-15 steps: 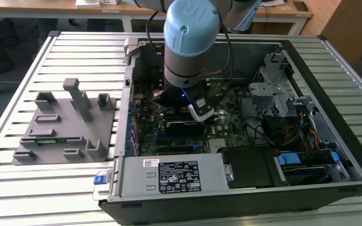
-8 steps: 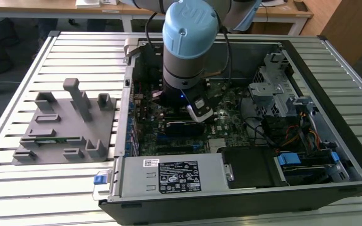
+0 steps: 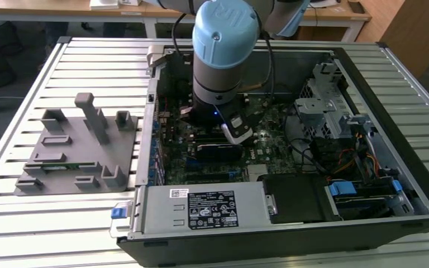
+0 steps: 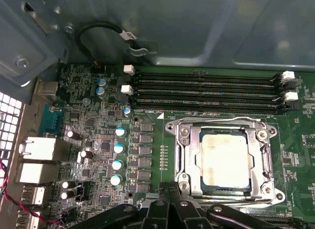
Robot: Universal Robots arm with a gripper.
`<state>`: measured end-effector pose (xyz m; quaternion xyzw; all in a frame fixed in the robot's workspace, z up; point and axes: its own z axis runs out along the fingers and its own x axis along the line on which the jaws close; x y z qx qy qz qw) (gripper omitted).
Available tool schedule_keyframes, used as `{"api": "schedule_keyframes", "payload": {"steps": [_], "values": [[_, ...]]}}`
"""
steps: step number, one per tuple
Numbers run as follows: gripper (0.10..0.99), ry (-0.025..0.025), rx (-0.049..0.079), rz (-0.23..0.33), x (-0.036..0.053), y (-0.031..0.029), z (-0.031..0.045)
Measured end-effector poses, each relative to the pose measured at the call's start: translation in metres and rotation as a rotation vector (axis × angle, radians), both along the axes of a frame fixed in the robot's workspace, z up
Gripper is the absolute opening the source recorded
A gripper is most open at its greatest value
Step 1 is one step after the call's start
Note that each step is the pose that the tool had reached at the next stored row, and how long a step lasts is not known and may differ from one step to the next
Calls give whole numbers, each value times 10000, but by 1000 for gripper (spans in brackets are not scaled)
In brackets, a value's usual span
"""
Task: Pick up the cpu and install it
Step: 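Install the second cpu locking lever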
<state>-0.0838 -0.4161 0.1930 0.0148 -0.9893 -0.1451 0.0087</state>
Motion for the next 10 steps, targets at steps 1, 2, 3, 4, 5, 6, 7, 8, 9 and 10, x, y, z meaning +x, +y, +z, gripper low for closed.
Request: {"api": "schedule_keyframes", "payload": {"steps": [1,2,3,4,5,6,7,8,9,10], "values": [[106,2,-3,0,0,0,16],[106,3,-6,0,0,-1,30],[106,3,-5,0,0,-1,42],[106,1,-4,1,0,-1,56],[106,0,-4,1,0,-1,70],[106,-1,-4,1,0,0,82],[106,-1,-5,1,0,-1,94],[106,0,-5,1,0,-1,110],[106,0,-5,0,0,-1,126],[106,0,-6,0,0,-1,144]]}}
